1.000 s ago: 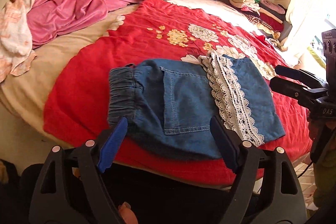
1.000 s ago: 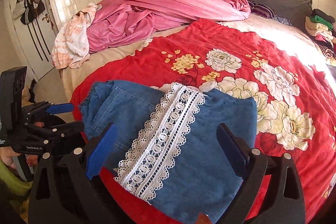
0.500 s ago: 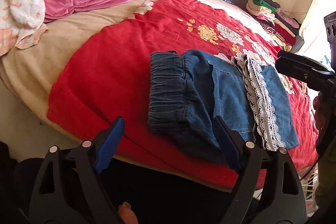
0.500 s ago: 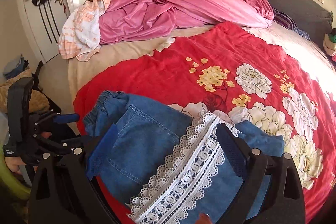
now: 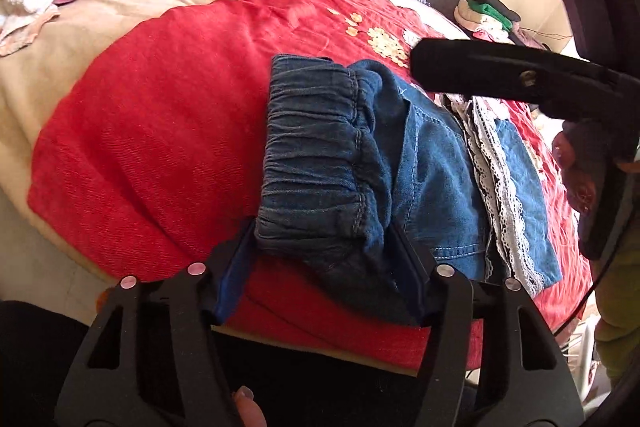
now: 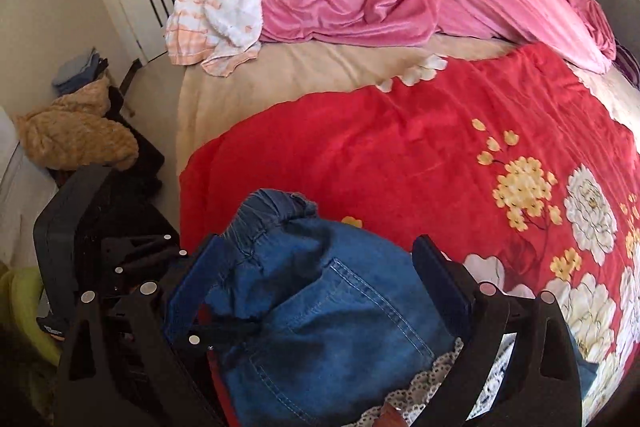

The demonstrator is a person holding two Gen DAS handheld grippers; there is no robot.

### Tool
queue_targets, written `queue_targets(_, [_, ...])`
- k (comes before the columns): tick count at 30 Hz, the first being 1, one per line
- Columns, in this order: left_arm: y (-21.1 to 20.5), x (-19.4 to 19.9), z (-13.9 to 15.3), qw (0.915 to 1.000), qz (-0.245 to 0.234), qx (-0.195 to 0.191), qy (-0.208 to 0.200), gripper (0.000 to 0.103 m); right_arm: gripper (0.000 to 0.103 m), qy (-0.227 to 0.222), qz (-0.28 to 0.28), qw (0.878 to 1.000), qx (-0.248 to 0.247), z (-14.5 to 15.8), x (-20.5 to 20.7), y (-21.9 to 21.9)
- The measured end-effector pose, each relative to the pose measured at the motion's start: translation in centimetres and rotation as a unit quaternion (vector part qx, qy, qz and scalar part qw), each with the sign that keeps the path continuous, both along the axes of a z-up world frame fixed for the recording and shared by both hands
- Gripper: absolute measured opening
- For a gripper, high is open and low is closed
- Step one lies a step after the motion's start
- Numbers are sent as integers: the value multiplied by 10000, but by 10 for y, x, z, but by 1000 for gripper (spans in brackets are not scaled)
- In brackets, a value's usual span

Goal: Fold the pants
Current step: 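Grasp the elastic waistband end with the left gripper while the right gripper grasps it too, then lift the waistband end and fold it over onto the lace hem with both grippers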

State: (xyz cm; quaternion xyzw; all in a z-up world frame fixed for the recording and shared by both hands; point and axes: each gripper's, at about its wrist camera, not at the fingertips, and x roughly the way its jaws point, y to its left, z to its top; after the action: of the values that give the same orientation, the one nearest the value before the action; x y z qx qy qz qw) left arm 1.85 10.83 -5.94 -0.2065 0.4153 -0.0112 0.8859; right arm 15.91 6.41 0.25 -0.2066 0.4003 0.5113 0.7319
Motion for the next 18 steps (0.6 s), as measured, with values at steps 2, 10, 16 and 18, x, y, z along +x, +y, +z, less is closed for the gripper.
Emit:
queue_targets(2, [3, 1, -2, 9999, -19, -104, -26, 54, 95, 73, 164, 9997, -144, -8, 0, 13])
queue_targets(10, [3, 1, -5, 9998, -28, -184, -61, 54, 69, 443, 816, 9934, -675, -48, -5, 54])
queue_targets(16, [1, -3, -4, 9997, 0, -213, -142, 57, 39, 586, 686, 9952, -375, -43, 4, 39])
queue_targets(18, [0, -4, 0, 9997, 27, -201, -155, 60, 34, 667, 657, 9955, -129, -36, 4, 26])
